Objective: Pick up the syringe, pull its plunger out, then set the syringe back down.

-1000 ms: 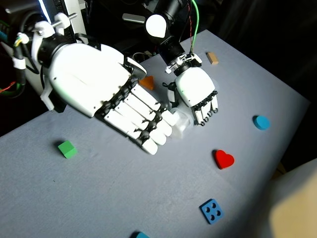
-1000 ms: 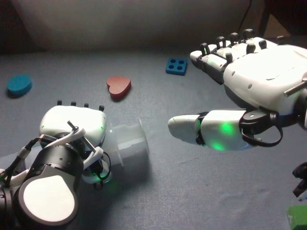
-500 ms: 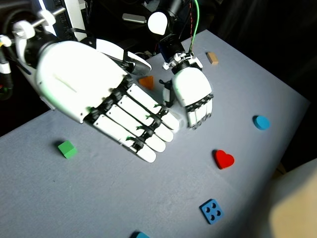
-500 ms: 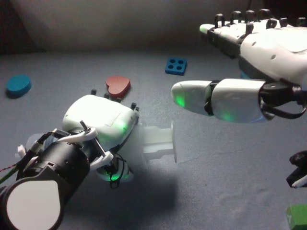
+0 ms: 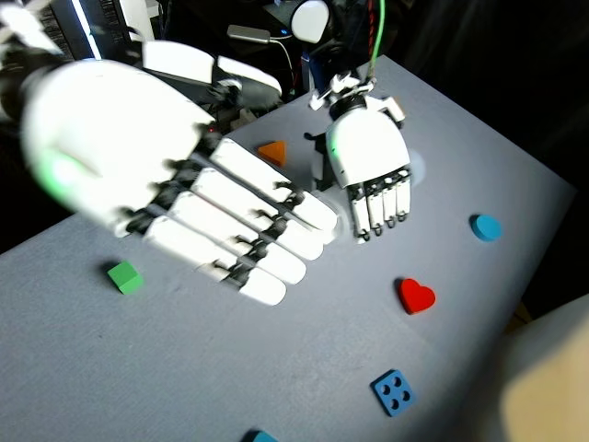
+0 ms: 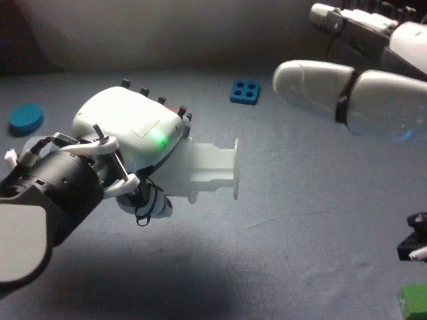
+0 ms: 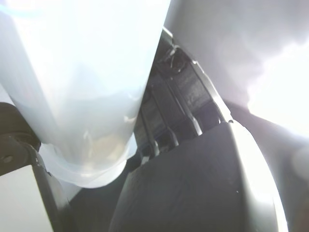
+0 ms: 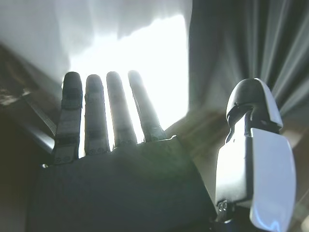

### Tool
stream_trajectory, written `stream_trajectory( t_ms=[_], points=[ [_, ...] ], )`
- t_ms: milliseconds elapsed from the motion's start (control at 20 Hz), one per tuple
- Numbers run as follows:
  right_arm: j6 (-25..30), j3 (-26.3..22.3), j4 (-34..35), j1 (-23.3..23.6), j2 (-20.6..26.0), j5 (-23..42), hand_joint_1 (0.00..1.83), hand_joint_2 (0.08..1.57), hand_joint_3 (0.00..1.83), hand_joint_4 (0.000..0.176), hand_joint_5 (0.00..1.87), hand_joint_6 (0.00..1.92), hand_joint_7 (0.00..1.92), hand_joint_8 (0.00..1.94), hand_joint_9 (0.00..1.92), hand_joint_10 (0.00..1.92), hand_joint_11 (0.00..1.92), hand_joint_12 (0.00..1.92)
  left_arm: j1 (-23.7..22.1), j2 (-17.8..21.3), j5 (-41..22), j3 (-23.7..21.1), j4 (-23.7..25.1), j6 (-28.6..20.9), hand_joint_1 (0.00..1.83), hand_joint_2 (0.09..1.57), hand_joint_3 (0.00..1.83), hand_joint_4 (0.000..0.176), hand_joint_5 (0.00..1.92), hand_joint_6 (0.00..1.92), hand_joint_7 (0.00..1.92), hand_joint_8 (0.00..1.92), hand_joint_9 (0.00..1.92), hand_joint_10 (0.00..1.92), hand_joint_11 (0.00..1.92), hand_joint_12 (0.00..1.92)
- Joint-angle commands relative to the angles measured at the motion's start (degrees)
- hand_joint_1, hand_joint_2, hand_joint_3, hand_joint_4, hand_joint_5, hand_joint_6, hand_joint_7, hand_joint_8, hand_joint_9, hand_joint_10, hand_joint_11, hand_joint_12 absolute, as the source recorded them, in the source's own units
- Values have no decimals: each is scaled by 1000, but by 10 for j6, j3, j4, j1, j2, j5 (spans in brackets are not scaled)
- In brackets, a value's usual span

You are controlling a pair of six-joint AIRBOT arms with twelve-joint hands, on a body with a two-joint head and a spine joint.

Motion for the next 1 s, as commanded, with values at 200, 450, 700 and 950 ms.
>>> stream_trajectory(
  t_ms=[200, 450, 700, 950],
  points=[
    [246, 44, -236, -39, 4, -27, 746, 935, 0, 0, 247, 8, 309, 11, 305, 17, 0, 766, -34, 20, 18, -5, 7, 44, 1380, 1119, 1, 0, 889, 855, 998, 1012, 925, 1286, 943, 1220],
    [366, 82, -314, -77, -5, -29, 899, 944, 4, 0, 241, 1, 322, 0, 302, 0, 0, 721, -75, 25, 10, -6, -58, 102, 1381, 1112, 0, 0, 918, 853, 1001, 997, 929, 1274, 874, 1217],
    [393, 107, -329, -98, -39, 19, 995, 882, 0, 0, 259, 6, 317, 1, 289, 4, 0, 691, -106, 25, -3, -12, -86, 146, 1379, 1118, 0, 0, 871, 931, 1014, 947, 925, 1292, 842, 1229],
    [413, 142, -357, -109, -88, 65, 1039, 891, 2, 0, 244, 1, 318, 3, 295, 2, 0, 746, -130, 26, -2, -18, -142, 206, 1378, 1125, 0, 0, 874, 909, 971, 1032, 928, 1288, 937, 1206]
  ],
)
